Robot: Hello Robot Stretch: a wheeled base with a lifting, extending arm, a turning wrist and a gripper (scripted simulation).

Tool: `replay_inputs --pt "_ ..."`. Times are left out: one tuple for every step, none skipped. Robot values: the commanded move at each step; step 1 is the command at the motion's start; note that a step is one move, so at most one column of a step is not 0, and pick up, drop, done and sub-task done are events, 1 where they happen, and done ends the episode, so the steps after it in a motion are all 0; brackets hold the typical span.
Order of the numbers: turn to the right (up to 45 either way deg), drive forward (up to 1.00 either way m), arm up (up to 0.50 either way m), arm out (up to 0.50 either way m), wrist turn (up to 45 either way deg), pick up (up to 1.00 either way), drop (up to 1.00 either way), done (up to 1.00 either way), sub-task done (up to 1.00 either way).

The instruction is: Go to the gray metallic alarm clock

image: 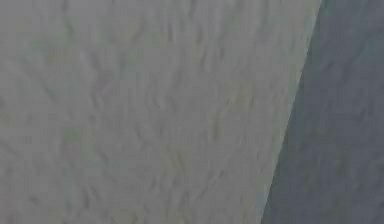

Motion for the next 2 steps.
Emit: replay_inputs --pt "-45.0 0.00 0.00 0.00 0.0 0.00 0.00 0.00 0.00" --pt "-45.0 0.00 0.00 0.00 0.0 0.00 0.00 0.00 0.00"
